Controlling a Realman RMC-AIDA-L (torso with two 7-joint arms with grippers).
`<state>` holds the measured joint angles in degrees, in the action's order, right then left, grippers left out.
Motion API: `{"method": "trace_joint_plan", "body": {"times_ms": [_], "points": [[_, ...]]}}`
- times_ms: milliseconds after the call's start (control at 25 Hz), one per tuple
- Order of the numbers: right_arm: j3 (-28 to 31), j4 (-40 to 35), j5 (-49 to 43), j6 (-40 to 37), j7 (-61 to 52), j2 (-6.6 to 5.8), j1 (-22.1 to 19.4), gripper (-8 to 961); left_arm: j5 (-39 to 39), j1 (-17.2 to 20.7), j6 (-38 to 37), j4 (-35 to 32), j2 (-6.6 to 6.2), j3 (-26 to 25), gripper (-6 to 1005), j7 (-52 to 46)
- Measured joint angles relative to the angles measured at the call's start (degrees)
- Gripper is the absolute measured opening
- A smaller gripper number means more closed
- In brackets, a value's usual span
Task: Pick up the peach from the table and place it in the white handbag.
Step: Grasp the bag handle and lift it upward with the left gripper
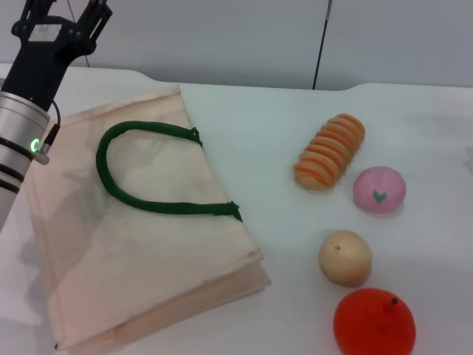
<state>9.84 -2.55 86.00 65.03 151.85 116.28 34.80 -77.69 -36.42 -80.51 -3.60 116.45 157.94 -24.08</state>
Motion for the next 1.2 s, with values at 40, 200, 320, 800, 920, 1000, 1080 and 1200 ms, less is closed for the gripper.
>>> {"method": "trace_joint_plan", "body": {"times_ms": [40,200,320,800,920,1000,1080,1200], "points": [[0.0,0.0,0.0,0.0,0.0,0.0,0.0,893,0.0,0.0,0.0,0.0,0.0,0.0,827,0.0],[0.0,0.0,0.0,0.0,0.0,0.0,0.0,891,0.0,0.0,0.0,0.0,0.0,0.0,828,0.0],[0.1,0.0,0.0,0.0,-0.1,0.0,0.0,890,0.0,0.0,0.0,0.0,0.0,0.0,828,-0.1],[0.4,0.0,0.2,-0.3,-0.2,-0.07,0.0,883,1.7,-2.0,8.1,3.7,-0.82,1.5,827,-18.7],[0.4,0.0,0.2,-0.5,-0.2,-0.07,-0.1,881,5.3,-3.5,9.6,10.3,-0.83,3.7,827,-32.2],[0.3,0.0,0.2,-0.5,-0.2,-0.09,-0.1,880,7.8,-4.3,10.0,14.3,-0.8,5.1,827,-39.8],[0.2,0.0,0.2,-0.5,-0.2,-0.09,-0.1,879,10.2,-5.0,10.5,17.1,-0.82,5.9,828,-45.2],[0.2,0.0,0.2,-0.6,-0.2,-0.15,-0.1,877,15.9,-6.0,10.9,22.7,-1.39,6.1,828,-54.6]]}}
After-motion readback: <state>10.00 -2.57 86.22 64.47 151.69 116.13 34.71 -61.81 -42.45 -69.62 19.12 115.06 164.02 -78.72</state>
